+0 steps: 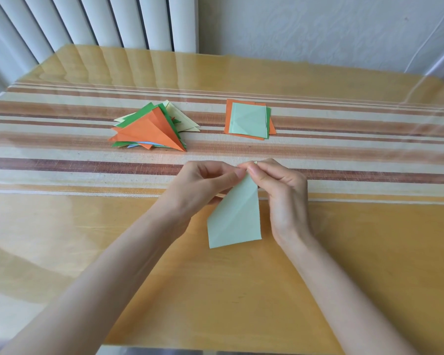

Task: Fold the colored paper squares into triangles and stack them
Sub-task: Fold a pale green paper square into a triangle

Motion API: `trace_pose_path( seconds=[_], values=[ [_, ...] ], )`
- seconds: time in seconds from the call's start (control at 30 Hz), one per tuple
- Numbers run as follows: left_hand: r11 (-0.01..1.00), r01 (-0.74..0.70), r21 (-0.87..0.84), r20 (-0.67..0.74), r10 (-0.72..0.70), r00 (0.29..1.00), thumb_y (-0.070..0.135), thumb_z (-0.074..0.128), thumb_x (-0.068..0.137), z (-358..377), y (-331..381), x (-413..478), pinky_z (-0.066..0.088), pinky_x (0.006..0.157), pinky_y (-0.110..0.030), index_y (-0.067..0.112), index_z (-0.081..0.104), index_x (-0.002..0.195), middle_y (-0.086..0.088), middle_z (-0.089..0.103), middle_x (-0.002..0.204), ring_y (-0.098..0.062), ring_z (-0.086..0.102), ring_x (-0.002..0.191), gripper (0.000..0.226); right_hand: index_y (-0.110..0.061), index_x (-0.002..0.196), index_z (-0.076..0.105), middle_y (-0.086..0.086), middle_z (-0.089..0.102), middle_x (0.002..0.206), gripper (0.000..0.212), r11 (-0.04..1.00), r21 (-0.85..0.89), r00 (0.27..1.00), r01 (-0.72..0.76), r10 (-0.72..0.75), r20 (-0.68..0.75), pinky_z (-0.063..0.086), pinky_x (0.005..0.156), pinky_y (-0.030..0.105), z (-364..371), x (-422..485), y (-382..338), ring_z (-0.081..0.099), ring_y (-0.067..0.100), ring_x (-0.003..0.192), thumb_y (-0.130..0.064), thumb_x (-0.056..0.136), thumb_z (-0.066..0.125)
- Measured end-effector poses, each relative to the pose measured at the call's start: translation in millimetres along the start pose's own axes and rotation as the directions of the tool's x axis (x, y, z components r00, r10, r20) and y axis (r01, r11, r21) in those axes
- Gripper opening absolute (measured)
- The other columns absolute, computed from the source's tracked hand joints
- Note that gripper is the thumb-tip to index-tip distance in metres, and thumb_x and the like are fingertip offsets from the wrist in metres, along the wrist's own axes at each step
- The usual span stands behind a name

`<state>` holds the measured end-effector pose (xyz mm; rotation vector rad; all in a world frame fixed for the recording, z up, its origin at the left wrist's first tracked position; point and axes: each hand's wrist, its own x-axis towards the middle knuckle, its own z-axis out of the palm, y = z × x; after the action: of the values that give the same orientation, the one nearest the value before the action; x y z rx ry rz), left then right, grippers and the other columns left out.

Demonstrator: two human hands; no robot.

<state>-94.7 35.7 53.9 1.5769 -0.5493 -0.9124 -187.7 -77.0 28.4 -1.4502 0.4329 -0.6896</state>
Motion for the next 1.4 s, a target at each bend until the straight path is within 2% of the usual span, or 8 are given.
trace_pose_path(
  seconds=[0.3, 0.43, 0.57, 0.67, 0.77, 0.87, 1.23, 1.4],
  values=[
    [0.996, -0.085, -0.017, -0.114, 0.083, 0.990, 0.023, 0.074, 0.078, 7.5, -8.4, 3.3, 0.043, 0.076, -0.036, 0.015, 0.073, 0.074, -0.012, 0.072, 0.083, -0.017, 0.059, 0.076, 0.009, -0.015, 0.090, 0.073, 0.009, 0.072, 0.094, 0.018, 0.996, -0.090, 1.000, 0.029, -0.028, 0.012, 0.048, 0.093, 0.052, 3.0, -2.2, 9.9, 0.065, 0.028, 0.097, -0.018, 0.086, 0.056],
    [0.995, -0.099, -0.015, -0.120, 0.096, 0.988, 0.014, 0.071, 0.083, 4.6, -10.7, 2.7, 0.049, 0.081, -0.037, 0.006, 0.073, 0.083, -0.012, 0.074, 0.088, -0.016, 0.065, 0.079, 0.009, -0.015, 0.089, 0.072, 0.006, 0.074, 0.094, 0.016, 0.996, -0.086, 1.000, -0.012, 0.014, 0.023, 0.050, 0.094, 0.044, 3.1, -1.2, 11.1, 0.067, 0.022, 0.095, -0.022, 0.084, 0.060],
    [0.995, -0.096, -0.014, -0.124, 0.093, 0.988, 0.013, 0.072, 0.082, -0.6, -13.0, 3.6, 0.053, 0.085, -0.035, 0.004, 0.073, 0.087, -0.011, 0.074, 0.088, -0.016, 0.068, 0.081, 0.011, -0.013, 0.079, 0.070, 0.001, 0.070, 0.078, 0.010, 0.998, -0.054, 1.000, -0.014, 0.015, 0.014, 0.050, 0.077, 0.027, 2.8, -0.4, 12.1, 0.062, 0.013, 0.077, -0.022, 0.082, 0.066],
    [0.994, -0.112, 0.022, -0.117, 0.113, 0.987, 0.014, 0.072, 0.082, -1.0, -16.7, 4.7, 0.052, 0.075, -0.027, 0.007, 0.074, 0.086, -0.005, 0.075, 0.083, -0.010, 0.066, 0.076, 0.009, -0.013, 0.075, 0.069, 0.001, 0.067, 0.072, 0.010, 0.997, -0.080, 1.000, 0.022, -0.022, 0.002, 0.049, 0.071, 0.022, 1.4, 0.2, 13.9, 0.058, 0.012, 0.072, -0.015, 0.085, 0.066],
    [0.982, -0.151, 0.109, -0.126, 0.165, 0.978, 0.016, 0.073, 0.082, 0.4, -22.0, 5.5, 0.044, 0.062, -0.012, 0.018, 0.073, 0.076, 0.010, 0.071, 0.068, 0.003, 0.059, 0.063, 0.007, -0.016, 0.072, 0.066, 0.010, 0.062, 0.068, 0.014, 0.992, -0.128, 1.000, 0.016, -0.018, -0.010, 0.049, 0.068, 0.034, 1.2, -0.3, 17.7, 0.056, 0.017, 0.070, -0.017, 0.086, 0.066],
    [0.980, -0.140, 0.140, -0.148, 0.161, 0.976, 0.017, 0.074, 0.081, 0.9, -25.5, 6.6, 0.044, 0.061, -0.013, 0.018, 0.072, 0.074, 0.010, 0.070, 0.068, 0.002, 0.058, 0.062, 0.008, -0.016, 0.072, 0.063, 0.003, 0.059, 0.067, 0.016, 0.985, -0.175, 0.999, 0.003, -0.010, -0.035, 0.047, 0.068, 0.039, 1.3, 0.2, 19.5, 0.052, 0.015, 0.068, -0.026, 0.085, 0.062],
    [0.992, -0.021, 0.122, -0.131, 0.037, 0.991, 0.016, 0.075, 0.081, -6.3, -24.2, 0.0, 0.057, 0.070, -0.031, 0.014, 0.074, 0.076, -0.009, 0.074, 0.081, -0.012, 0.064, 0.070, 0.006, -0.018, 0.071, 0.058, 0.000, 0.054, 0.067, 0.017, 0.985, -0.160, 0.970, 0.060, -0.095, -0.225, 0.040, 0.064, 0.026, -10.3, 8.4, 19.9, 0.047, 0.012, 0.067, -0.025, 0.086, 0.060],
    [0.976, -0.068, 0.207, -0.146, 0.099, 0.984, 0.017, 0.076, 0.080, -14.2, -23.7, -4.5, 0.053, 0.063, -0.023, 0.015, 0.073, 0.072, -0.003, 0.072, 0.071, -0.007, 0.059, 0.060, 0.009, -0.019, 0.071, 0.059, 0.002, 0.055, 0.069, 0.018, 0.985, -0.153, 0.970, 0.075, -0.107, -0.217, 0.040, 0.065, 0.024, -9.3, 8.1, 19.3, 0.048, 0.012, 0.068, -0.021, 0.089, 0.061]
  ],
)
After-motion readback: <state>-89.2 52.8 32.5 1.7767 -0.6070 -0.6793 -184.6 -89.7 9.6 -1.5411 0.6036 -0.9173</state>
